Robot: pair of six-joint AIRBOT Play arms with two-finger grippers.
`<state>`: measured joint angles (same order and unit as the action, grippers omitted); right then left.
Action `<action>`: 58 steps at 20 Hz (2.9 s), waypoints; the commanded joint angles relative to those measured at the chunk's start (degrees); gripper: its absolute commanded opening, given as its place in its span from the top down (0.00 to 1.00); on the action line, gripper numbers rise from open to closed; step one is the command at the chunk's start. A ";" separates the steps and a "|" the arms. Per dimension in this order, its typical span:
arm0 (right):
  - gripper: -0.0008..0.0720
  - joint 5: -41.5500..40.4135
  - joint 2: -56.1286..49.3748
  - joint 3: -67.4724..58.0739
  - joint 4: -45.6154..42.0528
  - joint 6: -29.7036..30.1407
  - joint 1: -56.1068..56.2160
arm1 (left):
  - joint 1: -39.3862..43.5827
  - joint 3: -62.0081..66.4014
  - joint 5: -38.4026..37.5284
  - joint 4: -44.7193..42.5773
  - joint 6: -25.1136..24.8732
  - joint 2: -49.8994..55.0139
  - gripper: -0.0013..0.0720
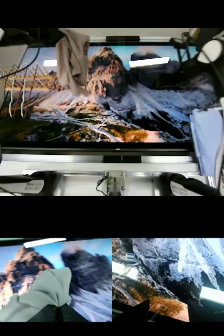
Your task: Fold the shirts.
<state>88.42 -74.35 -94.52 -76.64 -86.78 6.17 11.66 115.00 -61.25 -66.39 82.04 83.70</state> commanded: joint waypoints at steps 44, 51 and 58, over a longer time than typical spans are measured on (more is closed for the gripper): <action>0.06 -12.52 6.88 45.83 8.94 5.73 0.09 | 31.93 -84.76 9.51 18.47 15.76 -15.19 0.44; 0.06 -19.54 6.75 52.11 11.91 6.27 2.05 | 31.80 -84.54 9.35 18.34 13.66 -18.01 0.94; 0.90 -23.69 4.59 51.74 6.84 5.86 11.85 | 23.02 -82.58 7.96 9.79 13.84 -30.18 0.94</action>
<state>65.84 -69.95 -41.82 -66.50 -80.16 15.79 38.57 31.07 -52.31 -51.22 95.94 58.26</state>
